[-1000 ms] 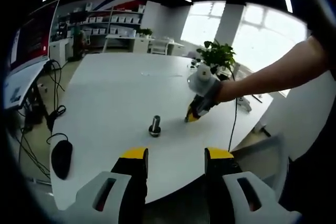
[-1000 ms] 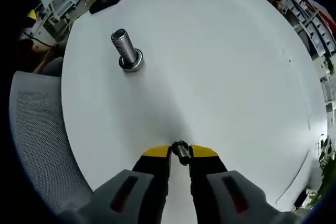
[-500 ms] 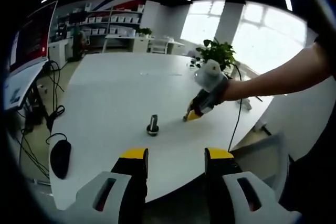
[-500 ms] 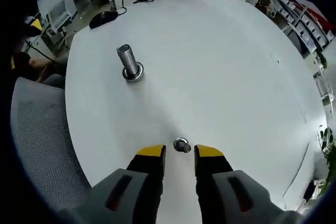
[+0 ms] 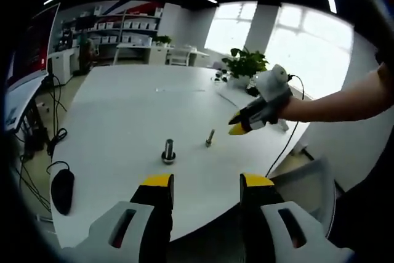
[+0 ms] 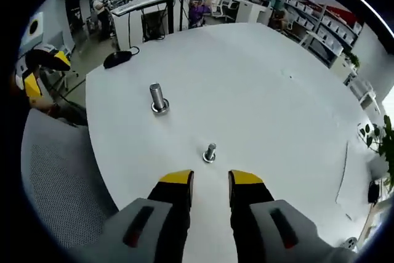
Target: Place the washer onto the threaded stud by aligning its center hole with the stud, sliding it down to the base, and recovering from edge contact or off-axis alignment until the washer reaches the visible bottom stop.
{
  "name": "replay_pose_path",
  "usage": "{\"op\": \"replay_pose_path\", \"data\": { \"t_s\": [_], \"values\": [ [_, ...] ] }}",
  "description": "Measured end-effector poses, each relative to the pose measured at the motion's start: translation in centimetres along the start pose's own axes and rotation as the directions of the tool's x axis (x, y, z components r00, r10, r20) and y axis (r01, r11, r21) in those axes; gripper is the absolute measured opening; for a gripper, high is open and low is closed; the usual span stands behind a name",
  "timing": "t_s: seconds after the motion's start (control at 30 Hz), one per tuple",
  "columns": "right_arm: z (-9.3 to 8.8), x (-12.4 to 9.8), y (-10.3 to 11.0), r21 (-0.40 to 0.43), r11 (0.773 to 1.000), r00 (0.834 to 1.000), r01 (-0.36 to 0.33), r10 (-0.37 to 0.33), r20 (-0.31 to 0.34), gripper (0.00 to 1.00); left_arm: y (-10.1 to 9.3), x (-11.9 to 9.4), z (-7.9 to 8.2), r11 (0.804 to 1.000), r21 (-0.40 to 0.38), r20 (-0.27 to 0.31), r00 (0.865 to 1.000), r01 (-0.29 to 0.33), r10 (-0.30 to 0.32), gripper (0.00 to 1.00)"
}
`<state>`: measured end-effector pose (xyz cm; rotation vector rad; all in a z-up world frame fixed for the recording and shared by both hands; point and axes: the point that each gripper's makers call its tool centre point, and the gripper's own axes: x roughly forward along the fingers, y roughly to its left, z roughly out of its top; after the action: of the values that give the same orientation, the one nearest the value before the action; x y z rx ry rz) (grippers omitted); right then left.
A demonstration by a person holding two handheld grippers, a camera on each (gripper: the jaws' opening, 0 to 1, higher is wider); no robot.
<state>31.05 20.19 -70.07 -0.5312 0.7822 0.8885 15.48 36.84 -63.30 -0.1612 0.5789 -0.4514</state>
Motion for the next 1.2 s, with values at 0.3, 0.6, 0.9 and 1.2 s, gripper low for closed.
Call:
{"op": "replay_pose_path", "data": {
  "t_s": [0.3,0.6,0.9,1.2],
  "values": [
    [-0.1,-4.2,-0.7,0.185,0.981,0.984,0.064,-0.093,0.152,0.26,0.4,-0.4,0.8,1.000,0.017,0.041,0.999,-0.007,0.006,0.41],
    [-2.2,-7.4,-0.2,0.279,0.957,0.964,0.085,-0.150,0.221,0.28,0.4,-0.7,1.4,0.999,0.042,0.068,0.998,-0.011,0.008,0.41],
    [-4.6,-10.4,-1.5,0.407,0.906,0.933,0.117,-0.242,0.268,0.30,-0.3,-0.2,1.7,0.998,0.061,0.072,0.997,0.003,-0.007,0.41],
    [-4.9,-10.9,-1.9,0.409,0.901,0.915,0.142,-0.277,0.293,0.36,1.2,0.2,2.8,0.999,0.014,0.139,0.990,-0.040,0.037,0.41]
  ]
}}
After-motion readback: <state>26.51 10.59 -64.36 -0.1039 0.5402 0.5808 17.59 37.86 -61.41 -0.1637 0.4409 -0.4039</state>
